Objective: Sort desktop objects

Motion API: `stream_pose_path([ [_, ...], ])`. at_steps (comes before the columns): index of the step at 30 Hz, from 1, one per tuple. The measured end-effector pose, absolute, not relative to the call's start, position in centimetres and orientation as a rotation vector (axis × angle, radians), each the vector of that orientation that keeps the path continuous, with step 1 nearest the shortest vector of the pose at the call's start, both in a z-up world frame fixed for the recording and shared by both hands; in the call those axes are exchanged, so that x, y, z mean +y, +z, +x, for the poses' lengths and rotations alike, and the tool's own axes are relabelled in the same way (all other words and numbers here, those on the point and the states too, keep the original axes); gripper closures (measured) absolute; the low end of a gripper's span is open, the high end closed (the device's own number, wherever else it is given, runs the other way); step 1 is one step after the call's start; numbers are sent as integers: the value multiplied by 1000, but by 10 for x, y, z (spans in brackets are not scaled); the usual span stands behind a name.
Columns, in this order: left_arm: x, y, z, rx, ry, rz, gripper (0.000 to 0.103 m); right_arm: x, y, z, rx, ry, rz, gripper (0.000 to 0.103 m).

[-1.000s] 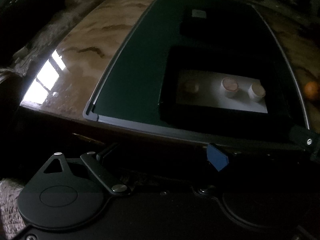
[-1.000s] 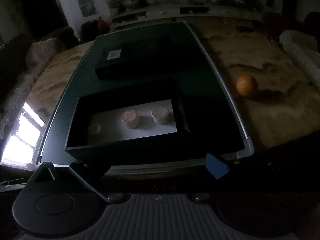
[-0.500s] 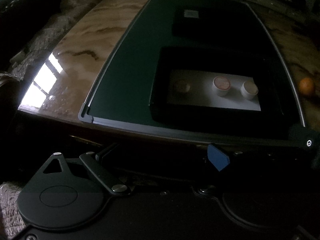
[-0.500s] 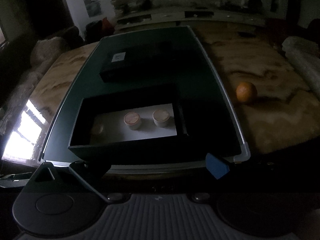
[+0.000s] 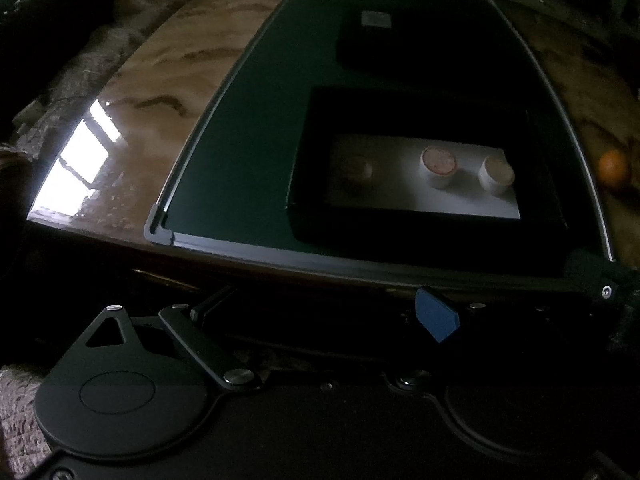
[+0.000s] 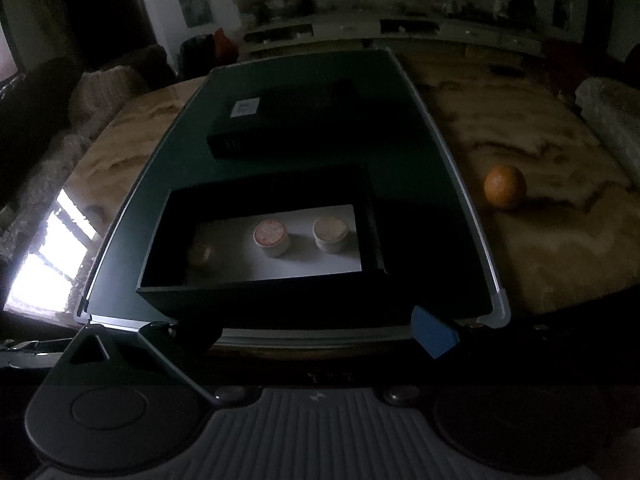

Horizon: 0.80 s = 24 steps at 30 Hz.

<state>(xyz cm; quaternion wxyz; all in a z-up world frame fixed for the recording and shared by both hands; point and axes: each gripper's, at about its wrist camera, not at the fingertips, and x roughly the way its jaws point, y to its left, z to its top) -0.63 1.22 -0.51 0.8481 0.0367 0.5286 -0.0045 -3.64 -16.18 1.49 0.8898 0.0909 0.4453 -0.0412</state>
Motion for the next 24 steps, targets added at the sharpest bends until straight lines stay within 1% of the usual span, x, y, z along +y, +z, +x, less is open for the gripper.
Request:
stream_pose_path([
  [24, 7, -26, 19, 1158, -26, 84, 7, -160, -7, -10, 970, -98, 159, 0],
])
